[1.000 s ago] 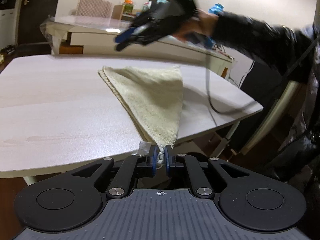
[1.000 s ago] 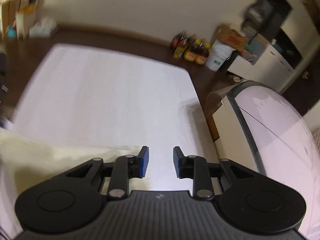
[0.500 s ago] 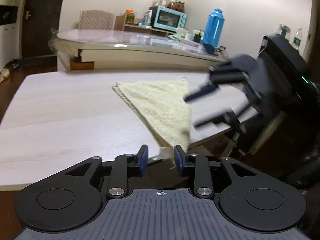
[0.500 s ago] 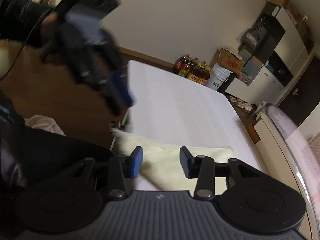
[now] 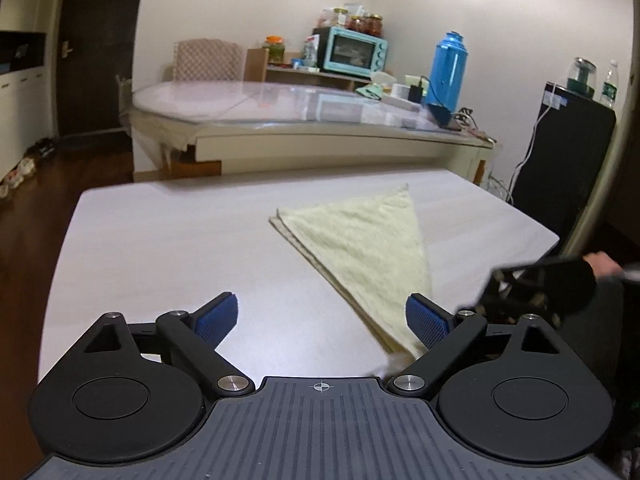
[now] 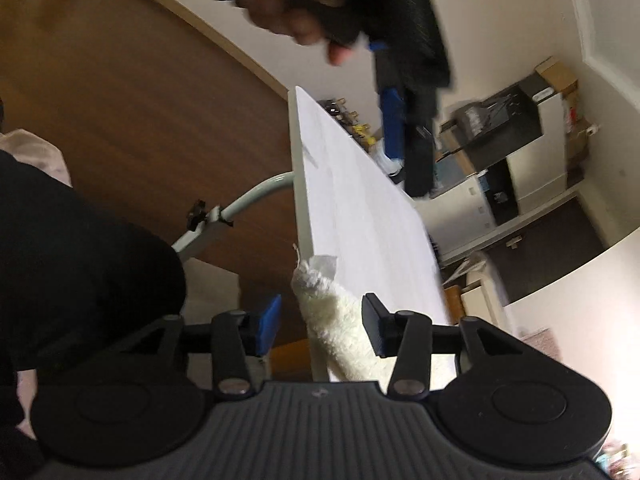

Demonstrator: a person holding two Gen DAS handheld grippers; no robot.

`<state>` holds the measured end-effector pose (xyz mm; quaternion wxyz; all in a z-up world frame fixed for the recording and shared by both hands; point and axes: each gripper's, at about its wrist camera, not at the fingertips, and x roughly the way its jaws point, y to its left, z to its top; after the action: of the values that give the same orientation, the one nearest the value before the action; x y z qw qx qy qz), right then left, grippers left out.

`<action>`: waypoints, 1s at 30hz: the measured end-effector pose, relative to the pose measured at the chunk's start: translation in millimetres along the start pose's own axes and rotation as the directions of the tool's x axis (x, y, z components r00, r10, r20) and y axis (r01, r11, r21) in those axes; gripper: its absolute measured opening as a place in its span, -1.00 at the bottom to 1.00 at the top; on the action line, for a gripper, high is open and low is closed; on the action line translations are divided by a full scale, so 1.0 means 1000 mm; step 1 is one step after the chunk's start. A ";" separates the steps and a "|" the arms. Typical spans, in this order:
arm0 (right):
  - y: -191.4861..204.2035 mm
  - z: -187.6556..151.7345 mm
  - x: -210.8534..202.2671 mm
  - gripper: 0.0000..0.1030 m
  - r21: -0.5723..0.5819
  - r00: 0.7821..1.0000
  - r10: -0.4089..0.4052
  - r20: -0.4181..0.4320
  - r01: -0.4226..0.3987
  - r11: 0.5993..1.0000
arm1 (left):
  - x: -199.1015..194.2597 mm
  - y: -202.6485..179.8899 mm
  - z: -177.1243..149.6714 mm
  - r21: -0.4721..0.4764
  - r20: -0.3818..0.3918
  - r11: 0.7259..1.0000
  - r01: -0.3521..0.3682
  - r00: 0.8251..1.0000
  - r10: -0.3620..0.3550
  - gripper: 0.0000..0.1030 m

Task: Fold towel
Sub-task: 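Lay the folded corner down and open both grippers, then grasp the tip of the towel triangle with the right gripper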

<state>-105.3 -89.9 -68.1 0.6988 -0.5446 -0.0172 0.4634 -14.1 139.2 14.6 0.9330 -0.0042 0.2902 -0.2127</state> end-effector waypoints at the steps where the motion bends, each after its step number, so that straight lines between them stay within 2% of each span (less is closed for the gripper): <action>1: 0.001 0.001 0.003 -0.19 -0.004 1.000 -0.004 -0.008 0.004 1.000 | 0.002 0.002 0.003 0.006 0.001 1.000 0.000 1.000 0.000 0.84; 3: 0.002 0.002 0.004 -0.46 0.001 1.000 -0.003 -0.014 0.003 1.000 | 0.009 0.007 0.016 0.022 0.005 1.000 0.009 1.000 -0.009 0.84; 8: 0.005 0.002 0.003 -0.52 0.032 1.000 0.011 -0.012 -0.011 0.999 | 0.027 0.016 0.037 0.023 0.005 0.999 0.028 1.000 -0.028 0.84; 11: 0.006 0.002 0.003 -0.79 0.050 1.000 0.020 -0.010 -0.019 0.999 | 0.047 0.017 0.049 0.041 -0.030 0.999 0.017 0.999 -0.015 0.84; 13: 0.003 -0.001 -0.001 -0.84 0.070 1.000 0.026 -0.003 -0.026 0.997 | 0.063 0.018 0.056 0.061 -0.058 0.998 0.013 0.998 -0.010 0.81; 16: -0.008 -0.004 -0.010 -0.85 0.142 0.998 0.052 0.032 -0.056 0.988 | 0.089 0.019 0.064 0.107 -0.091 0.994 -0.012 0.996 0.022 0.57; 24: -0.032 -0.009 -0.018 -0.85 0.259 0.993 0.089 0.083 -0.108 0.960 | 0.153 0.029 0.079 0.193 -0.175 0.981 -0.006 0.984 0.040 0.49; 28: -0.046 -0.012 -0.024 -0.85 0.316 0.986 0.116 0.116 -0.147 0.937 | 0.182 0.036 0.085 0.225 -0.214 0.974 0.003 0.976 0.046 0.28; 30: -0.051 -0.013 -0.027 -0.85 0.339 0.984 0.122 0.129 -0.159 0.927 | 0.194 0.037 0.087 0.236 -0.251 0.971 0.026 0.967 0.035 0.06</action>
<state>-81.6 -116.1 -20.7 0.7473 -0.3869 0.0672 0.5360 192.0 85.3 -22.6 0.8825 0.1352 0.3796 -0.2426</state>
